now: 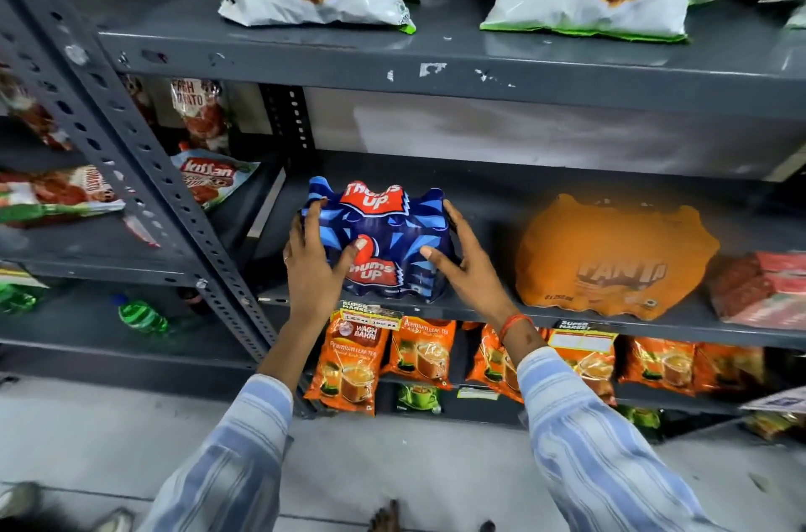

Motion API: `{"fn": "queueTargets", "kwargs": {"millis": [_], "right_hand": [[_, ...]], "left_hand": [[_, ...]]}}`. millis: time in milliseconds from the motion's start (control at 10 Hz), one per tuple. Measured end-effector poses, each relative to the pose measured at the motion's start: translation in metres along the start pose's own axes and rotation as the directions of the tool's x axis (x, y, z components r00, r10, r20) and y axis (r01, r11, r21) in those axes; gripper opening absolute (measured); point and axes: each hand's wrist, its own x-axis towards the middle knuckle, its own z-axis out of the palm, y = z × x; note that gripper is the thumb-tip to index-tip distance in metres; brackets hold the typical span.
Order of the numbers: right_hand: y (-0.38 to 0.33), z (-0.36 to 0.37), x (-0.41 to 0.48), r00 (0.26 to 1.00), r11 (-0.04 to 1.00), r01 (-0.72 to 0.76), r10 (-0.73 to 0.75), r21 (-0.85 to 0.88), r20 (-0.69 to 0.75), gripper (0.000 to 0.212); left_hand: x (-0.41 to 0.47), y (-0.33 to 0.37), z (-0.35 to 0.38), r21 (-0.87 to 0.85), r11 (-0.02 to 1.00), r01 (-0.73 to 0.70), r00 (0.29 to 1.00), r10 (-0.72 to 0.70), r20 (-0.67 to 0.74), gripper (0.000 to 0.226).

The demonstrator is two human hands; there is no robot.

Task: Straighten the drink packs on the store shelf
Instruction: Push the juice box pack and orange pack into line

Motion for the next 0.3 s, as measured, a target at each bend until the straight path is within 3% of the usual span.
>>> {"fn": "queueTargets", "kwargs": {"millis": [100,300], "right_hand": [[0.000,-0.002,0.002,1.000,0.999,-0.015,0.016,-0.044,0.012,0.073],[-0.012,-0.006,-0.003,0.998,0.990,0.018,-0.009,-0.141,0.064,0.078]], "left_hand": [[0.001,0.001,-0.001,-0.008,1.000,-0.019,1.000,0.019,0.002,0.073],[-0.003,0.020,-0.010,0.147,0.987,0.058,0.995,-0.069,0.069,0.086]]}}
